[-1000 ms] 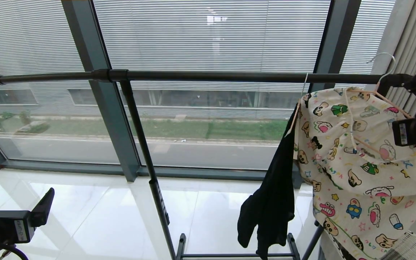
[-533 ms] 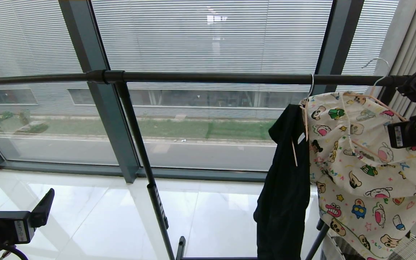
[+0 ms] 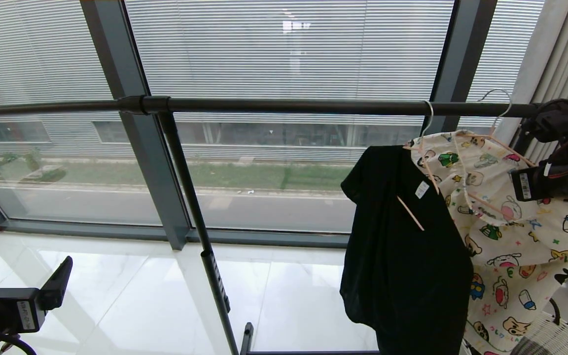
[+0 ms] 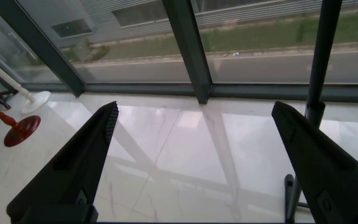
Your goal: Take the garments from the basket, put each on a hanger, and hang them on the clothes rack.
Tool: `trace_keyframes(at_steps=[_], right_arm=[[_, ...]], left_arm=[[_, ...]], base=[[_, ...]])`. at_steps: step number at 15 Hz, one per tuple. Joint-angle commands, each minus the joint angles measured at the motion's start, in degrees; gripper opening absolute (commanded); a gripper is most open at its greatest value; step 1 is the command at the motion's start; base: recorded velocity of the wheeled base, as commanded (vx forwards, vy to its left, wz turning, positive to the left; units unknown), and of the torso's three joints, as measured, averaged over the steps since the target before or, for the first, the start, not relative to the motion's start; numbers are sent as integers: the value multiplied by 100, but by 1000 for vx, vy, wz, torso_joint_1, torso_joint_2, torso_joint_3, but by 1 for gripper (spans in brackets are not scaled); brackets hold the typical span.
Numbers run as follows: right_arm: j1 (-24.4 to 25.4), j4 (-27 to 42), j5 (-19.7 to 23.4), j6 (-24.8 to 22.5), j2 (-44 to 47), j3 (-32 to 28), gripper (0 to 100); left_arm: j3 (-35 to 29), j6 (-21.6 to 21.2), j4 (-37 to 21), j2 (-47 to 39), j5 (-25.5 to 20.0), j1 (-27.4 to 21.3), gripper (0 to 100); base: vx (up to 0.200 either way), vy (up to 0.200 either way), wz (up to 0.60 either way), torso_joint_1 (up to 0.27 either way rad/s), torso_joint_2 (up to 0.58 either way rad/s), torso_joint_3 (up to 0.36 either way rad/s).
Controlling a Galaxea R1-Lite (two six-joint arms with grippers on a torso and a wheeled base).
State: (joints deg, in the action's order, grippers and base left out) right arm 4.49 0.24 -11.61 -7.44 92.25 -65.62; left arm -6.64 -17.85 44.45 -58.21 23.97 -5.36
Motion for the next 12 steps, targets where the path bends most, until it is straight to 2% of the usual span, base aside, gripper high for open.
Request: trace_keyframes(at_steps=[1, 9, 10, 12], right_arm=[[44, 2, 0, -3, 162, -38, 0], [246, 37, -8, 23, 180, -3, 0], [255, 55, -8, 23, 153, 14, 100], [255, 55, -8, 32, 101, 14, 100]], left_arm=[[5, 1, 3, 3, 3, 0, 100], [23, 1, 3, -6, -6, 0, 100], [23, 1, 3, -6, -6, 0, 100], [23, 1, 3, -6, -6, 0, 100]], base=[[0, 0, 0, 0, 0, 0], [0, 0, 0, 0, 0, 0], [0, 0, 0, 0, 0, 0], [0, 0, 0, 0, 0, 0]])
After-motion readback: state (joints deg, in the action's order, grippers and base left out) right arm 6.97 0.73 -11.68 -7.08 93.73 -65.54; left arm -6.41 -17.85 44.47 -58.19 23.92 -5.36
